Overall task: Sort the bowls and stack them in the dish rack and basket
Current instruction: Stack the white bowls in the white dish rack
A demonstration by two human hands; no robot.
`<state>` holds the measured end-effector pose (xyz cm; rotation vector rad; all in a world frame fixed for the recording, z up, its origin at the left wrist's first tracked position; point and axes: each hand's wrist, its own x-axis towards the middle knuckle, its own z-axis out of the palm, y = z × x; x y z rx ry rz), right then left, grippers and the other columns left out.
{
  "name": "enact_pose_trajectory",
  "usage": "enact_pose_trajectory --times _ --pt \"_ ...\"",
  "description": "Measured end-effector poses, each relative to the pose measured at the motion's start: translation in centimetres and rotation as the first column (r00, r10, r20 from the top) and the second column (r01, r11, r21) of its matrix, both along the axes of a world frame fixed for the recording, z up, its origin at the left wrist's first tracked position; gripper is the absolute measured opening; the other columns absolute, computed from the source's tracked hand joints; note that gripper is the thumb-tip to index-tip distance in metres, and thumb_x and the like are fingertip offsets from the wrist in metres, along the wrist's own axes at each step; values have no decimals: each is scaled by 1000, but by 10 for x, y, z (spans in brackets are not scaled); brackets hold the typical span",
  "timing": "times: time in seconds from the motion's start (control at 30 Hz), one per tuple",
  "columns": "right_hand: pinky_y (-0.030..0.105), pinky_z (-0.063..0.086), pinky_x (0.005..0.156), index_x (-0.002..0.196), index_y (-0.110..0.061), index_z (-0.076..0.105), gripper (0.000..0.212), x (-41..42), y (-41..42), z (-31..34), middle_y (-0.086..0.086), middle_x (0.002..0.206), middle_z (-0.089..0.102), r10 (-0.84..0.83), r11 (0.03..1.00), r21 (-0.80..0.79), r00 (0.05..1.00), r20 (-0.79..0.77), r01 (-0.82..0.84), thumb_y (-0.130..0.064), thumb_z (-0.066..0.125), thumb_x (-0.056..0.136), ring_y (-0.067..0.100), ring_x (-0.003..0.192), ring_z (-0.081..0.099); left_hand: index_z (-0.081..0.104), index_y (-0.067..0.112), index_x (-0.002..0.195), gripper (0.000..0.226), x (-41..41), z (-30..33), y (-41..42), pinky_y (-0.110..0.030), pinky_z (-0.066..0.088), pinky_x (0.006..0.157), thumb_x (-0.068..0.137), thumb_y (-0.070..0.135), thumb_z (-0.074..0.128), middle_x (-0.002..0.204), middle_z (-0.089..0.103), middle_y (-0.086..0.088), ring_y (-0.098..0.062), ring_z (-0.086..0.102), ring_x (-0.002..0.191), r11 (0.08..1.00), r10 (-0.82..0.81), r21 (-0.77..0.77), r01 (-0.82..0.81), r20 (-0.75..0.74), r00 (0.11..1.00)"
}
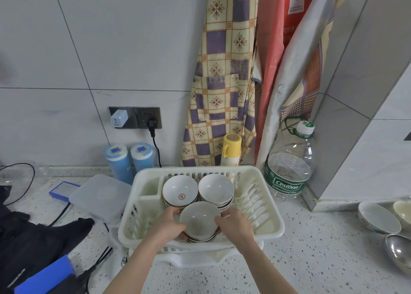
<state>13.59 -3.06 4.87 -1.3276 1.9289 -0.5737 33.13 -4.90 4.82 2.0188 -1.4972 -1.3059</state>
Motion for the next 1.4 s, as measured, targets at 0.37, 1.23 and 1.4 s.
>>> enact_pose_trajectory --times 0.37,1.23,1.4 --pt "24 39 59 92 -34 52 17 0 -4 -7 -12 76 72 74 996 52 991 -114 -69 -35 53 75 9 78 61 50 29 118 47 -1 -2 -1 -33 54 85 77 19 68 86 76 10 -8 74 76 1000 4 -1 -4 31 999" --pt "23 35 54 72 -11 59 16 -16 -23 -16 -1 58 48 177 955 221 977 118 -200 -26 62 79 14 57 46 67 14 76 14 2 -13 -16 -19 43 50 89 19 62 62 73 0 -9 59 47 998 -55 38 50 148 987" --pt "25 44 63 88 -7 70 28 -17 -22 -17 -3 68 58 197 948 228 972 126 -221 -33 63 83 15 68 57 70 5 85 17 3 -18 -18 -21 41 52 92 17 62 69 74 -7 -14 54 48 999 -39 40 35 116 992"
